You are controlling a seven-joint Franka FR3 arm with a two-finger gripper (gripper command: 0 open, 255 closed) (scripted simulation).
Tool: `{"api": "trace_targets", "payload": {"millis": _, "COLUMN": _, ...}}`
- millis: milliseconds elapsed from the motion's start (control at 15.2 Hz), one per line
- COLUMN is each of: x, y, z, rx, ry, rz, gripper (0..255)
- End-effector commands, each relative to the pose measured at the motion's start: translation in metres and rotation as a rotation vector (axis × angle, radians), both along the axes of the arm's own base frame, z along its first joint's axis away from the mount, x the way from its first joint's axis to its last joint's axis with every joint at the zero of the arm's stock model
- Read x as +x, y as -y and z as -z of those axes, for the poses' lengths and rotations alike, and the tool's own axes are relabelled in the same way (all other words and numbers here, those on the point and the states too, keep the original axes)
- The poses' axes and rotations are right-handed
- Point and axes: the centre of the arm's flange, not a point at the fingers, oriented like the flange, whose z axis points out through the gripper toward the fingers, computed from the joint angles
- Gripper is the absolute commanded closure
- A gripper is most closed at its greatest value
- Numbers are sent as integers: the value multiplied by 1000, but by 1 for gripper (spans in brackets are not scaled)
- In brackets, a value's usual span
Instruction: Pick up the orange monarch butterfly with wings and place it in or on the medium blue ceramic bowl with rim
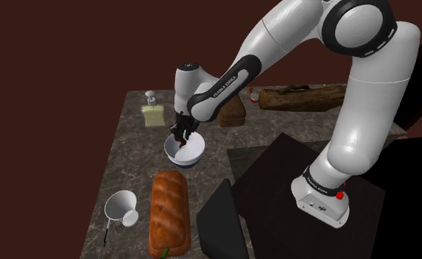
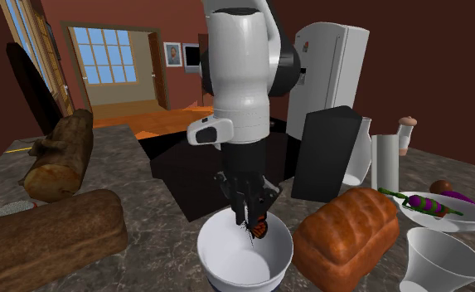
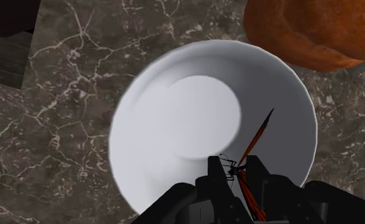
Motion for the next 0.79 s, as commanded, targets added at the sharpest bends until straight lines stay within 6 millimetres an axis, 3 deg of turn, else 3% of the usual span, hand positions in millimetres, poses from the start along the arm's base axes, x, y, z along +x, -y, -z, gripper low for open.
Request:
{"api": "trace_targets", "payload": {"millis": 0, "x": 0, "y": 1, "z": 11, "rx": 0, "ry": 0, "rz": 0, "gripper": 255}}
{"api": "trace_targets", "payload": {"millis": 198, "x": 0, "y": 1, "z": 24, "rx": 0, "ry": 0, "rz": 0, "gripper": 255}}
{"api": "trace_targets", "payload": {"millis": 660, "x": 0, "y": 1, "z": 24, "rx": 0, "ry": 0, "rz": 0, "gripper": 255}}
{"api": "trace_targets", "payload": {"millis": 726, "x": 0, "y": 1, "z": 24, "rx": 0, "ry": 0, "rz": 0, "gripper": 0}}
